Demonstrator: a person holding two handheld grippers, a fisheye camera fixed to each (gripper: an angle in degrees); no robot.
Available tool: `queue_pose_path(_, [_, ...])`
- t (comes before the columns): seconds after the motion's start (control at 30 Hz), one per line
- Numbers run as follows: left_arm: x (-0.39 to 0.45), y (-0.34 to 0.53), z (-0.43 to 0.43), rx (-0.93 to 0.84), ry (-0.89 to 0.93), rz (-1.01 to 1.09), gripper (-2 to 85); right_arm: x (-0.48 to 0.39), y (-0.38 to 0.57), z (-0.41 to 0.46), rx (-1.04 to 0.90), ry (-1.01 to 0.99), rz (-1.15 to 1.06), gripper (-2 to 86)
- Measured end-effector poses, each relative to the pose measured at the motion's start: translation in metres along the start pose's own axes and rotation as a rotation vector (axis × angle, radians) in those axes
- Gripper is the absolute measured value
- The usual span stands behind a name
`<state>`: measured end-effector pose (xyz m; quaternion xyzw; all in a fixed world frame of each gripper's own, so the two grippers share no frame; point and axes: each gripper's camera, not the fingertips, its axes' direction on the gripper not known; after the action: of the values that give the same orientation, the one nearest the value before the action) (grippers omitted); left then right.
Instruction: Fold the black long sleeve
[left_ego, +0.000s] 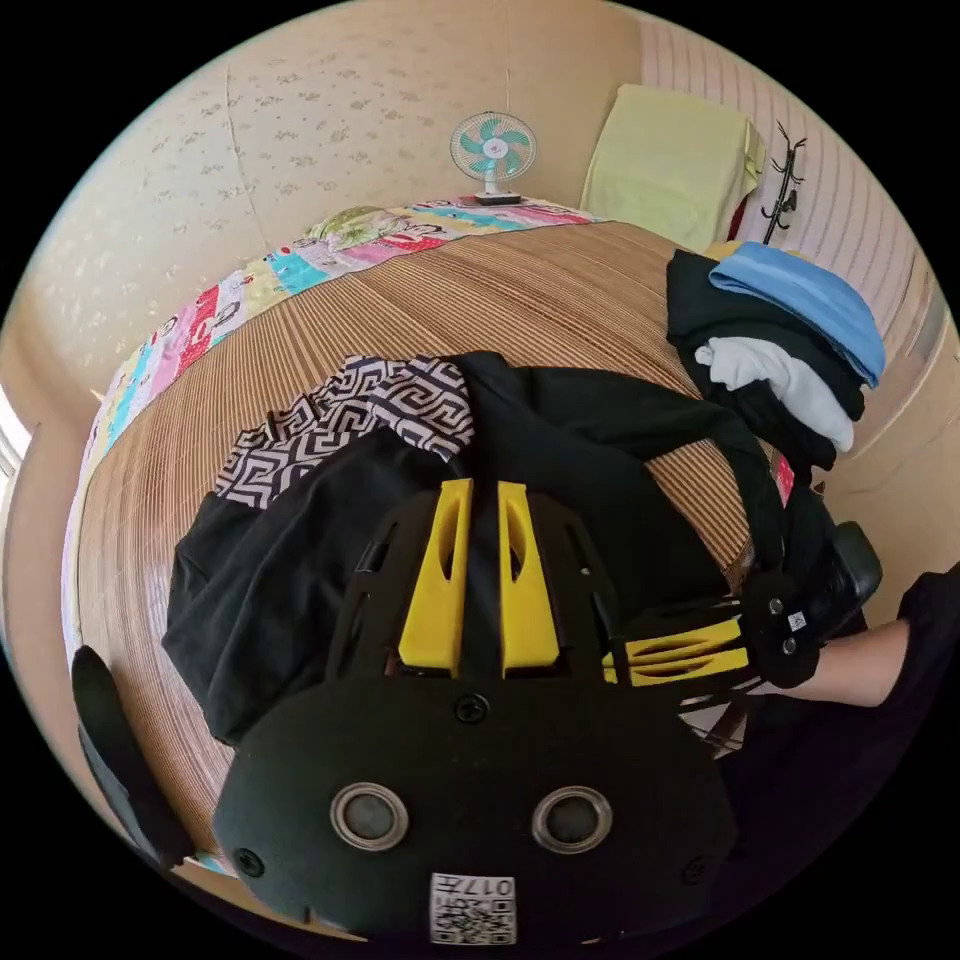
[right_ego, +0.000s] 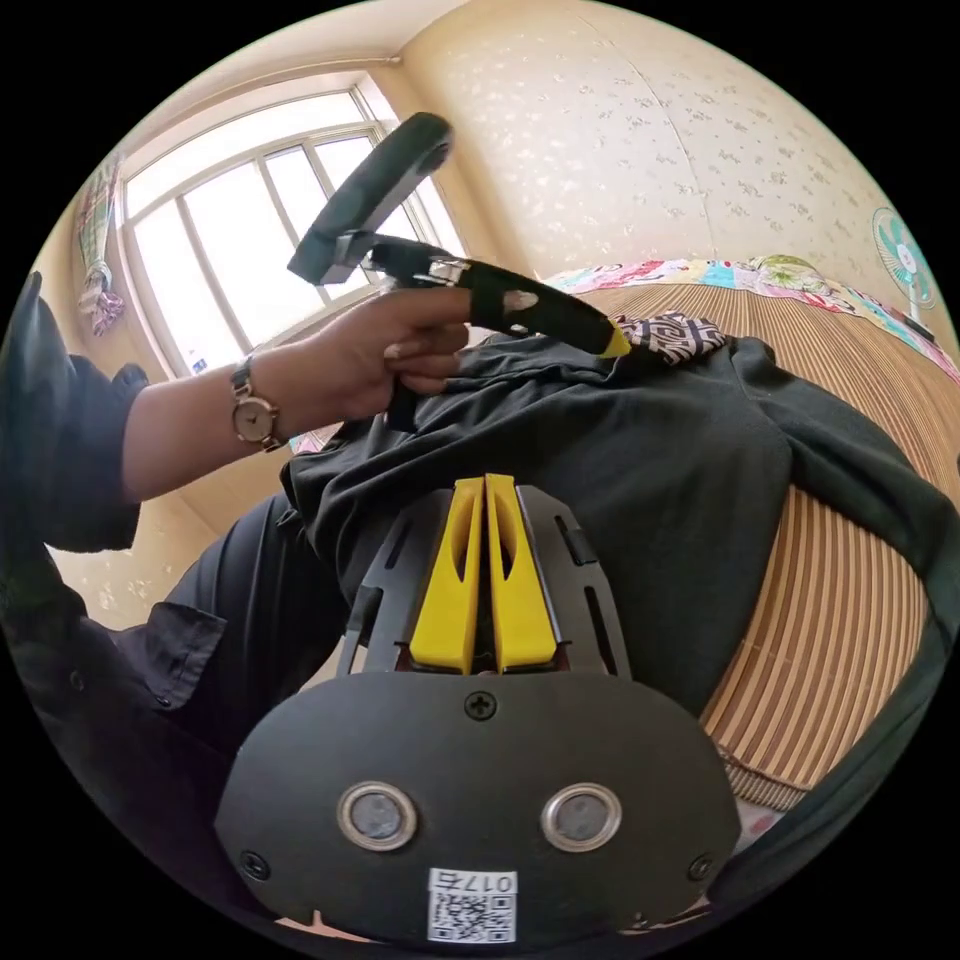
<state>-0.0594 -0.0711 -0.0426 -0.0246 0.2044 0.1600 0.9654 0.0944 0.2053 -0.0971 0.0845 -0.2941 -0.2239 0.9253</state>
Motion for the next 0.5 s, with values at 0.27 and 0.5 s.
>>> queue_pose_path(0.27, [-0.043,0.121,-0.066,-0.094,-0.121,-0.288,8.1,0.002,-0.023,0.004,-0.076,-0.006,0.066,0.3])
queue_pose_path(0.5, [-0.031,0.151,-0.041,-0.293,-0.084,-0.242,0.8,-0.001,-0.066,-0.03,-0.233,0.311,0.153,0.3])
